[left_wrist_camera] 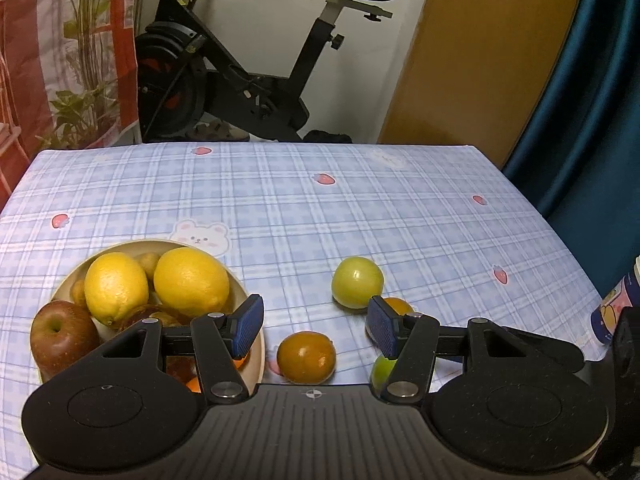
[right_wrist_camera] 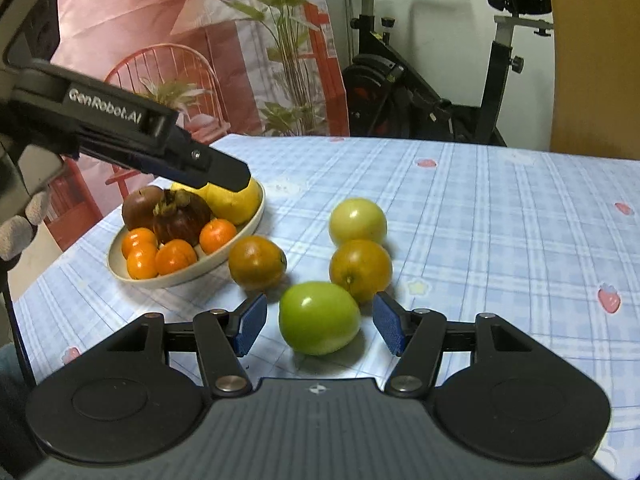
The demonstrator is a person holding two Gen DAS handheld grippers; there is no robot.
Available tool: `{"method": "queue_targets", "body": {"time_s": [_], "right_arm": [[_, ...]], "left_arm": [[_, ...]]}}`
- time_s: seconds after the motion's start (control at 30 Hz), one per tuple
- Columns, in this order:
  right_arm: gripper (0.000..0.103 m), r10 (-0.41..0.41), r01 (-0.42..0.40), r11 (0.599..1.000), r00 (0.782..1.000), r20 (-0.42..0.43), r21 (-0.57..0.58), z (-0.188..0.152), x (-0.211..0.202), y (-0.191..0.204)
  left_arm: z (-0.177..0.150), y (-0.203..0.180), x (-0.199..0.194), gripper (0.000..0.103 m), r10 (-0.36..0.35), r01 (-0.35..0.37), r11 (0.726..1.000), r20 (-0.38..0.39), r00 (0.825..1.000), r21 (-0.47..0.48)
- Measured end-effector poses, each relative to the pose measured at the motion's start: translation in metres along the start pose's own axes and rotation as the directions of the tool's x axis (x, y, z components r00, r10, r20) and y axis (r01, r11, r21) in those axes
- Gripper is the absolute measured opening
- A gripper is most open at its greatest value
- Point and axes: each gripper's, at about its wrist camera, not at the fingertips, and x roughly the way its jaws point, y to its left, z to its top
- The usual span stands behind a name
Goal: Organize fruits
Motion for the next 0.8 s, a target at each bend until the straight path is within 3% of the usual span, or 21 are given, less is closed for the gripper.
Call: {"method": "queue_targets", "body": {"time_s": [0.17, 0.37, 0.63, 0.8], "right_arm": [[0.062, 0.011, -0.011, 1.000, 1.000, -0.010, 0.007, -0.002, 0.011, -0.003], [0.051, 0.037, -0.037, 0.999, 0.999, -0.008, 0.015, -0.009, 0.011, -0.009], [0.050, 0.055, -0.056, 0.998, 0.997, 0.053, 0.029, -0.017, -0.007, -0.019], [0.050, 0.014, -0.025, 0.995, 0.994, 0.110, 0.096, -0.019, -0.023, -0.036]], "left_arm": [[0.001, -0.002, 0.003, 0.060, 0.004, -0.004, 1.000, -0.010, 1.000, -0.003], [0.001, -0.005, 0.010, 0.060, 0.007, -0.007, 1.000, -0.027, 1.000, -0.007], [0.006, -0.015, 0.023, 0.060, -0.016, 0.015, 1.000, -0.044, 0.999, -0.018], [0.013, -0.021, 0.040, 0.060, -0.019, 0.018, 0.999, -0.040, 0.999, -0.031]]}}
